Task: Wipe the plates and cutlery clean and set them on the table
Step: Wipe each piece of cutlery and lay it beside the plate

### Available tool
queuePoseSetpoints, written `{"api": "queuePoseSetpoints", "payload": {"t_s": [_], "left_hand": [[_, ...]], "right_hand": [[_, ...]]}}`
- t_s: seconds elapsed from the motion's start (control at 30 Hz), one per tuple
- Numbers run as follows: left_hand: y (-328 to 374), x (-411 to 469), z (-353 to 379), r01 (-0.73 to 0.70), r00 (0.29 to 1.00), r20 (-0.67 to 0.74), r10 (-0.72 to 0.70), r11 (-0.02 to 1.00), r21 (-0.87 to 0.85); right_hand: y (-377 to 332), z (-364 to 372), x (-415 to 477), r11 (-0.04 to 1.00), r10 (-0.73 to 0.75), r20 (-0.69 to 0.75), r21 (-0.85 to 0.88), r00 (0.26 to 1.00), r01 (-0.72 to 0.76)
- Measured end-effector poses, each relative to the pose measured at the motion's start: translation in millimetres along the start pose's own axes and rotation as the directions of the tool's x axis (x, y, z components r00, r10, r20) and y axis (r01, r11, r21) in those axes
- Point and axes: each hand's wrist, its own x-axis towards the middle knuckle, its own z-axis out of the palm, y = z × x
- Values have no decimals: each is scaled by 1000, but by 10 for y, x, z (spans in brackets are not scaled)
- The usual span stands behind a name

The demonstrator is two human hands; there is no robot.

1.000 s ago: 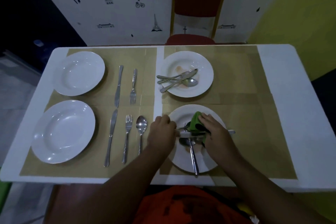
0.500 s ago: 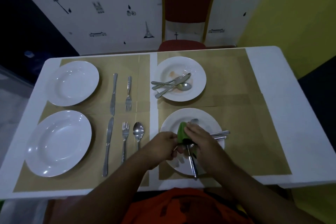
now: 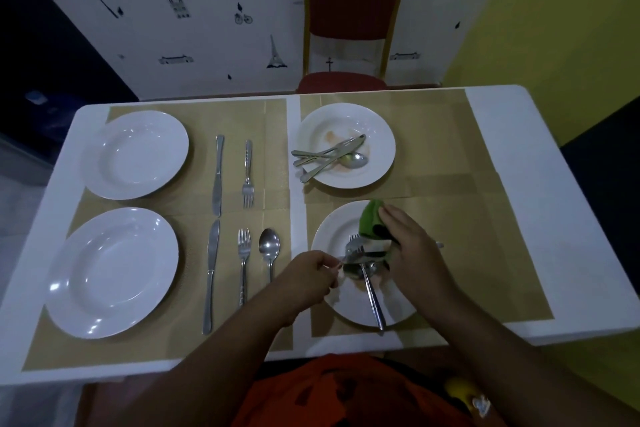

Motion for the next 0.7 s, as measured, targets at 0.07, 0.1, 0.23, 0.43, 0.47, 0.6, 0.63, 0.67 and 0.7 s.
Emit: {"api": "queuePoseSetpoints", "payload": {"t_s": [0.07, 0.1, 0.23, 0.43, 0.47, 0.6, 0.63, 0.67, 0.7], "left_hand": [[38, 3, 10, -22, 1000, 0, 22, 1000, 14], [60, -9, 15, -26, 1000, 11, 27, 1000, -9], [67, -69, 20, -75, 997, 21, 76, 997, -34], [-1, -107, 4, -73, 997, -19, 72, 996, -51], [13, -97, 4, -84, 996, -35, 83, 996, -32], [55, -61, 44, -112, 987, -118, 111, 994, -1], [67, -58, 55, -105, 987, -120, 103, 994, -7], [78, -55, 64, -101, 989, -114, 98, 995, -15], [88, -56, 71, -108, 989, -106, 104, 994, -25]], "right_hand": [[-82, 58, -68, 996, -87, 56, 8, 995, 87], [-97, 102, -104, 989, -145, 95, -13, 985, 147], [65, 207, -154, 975, -181, 210, -87, 961, 203], [186, 5, 5, 994, 112, 20, -15, 993, -112], [166, -22, 8, 995, 98, -12, -15, 995, -98], [-3, -26, -62, 1000, -10, -2, -6, 1000, 10], [-49, -6, -95, 998, -60, 24, -9, 998, 60], [-78, 23, -131, 992, -120, 66, -22, 991, 122], [-79, 59, -168, 980, -181, 122, -56, 976, 189]]}}
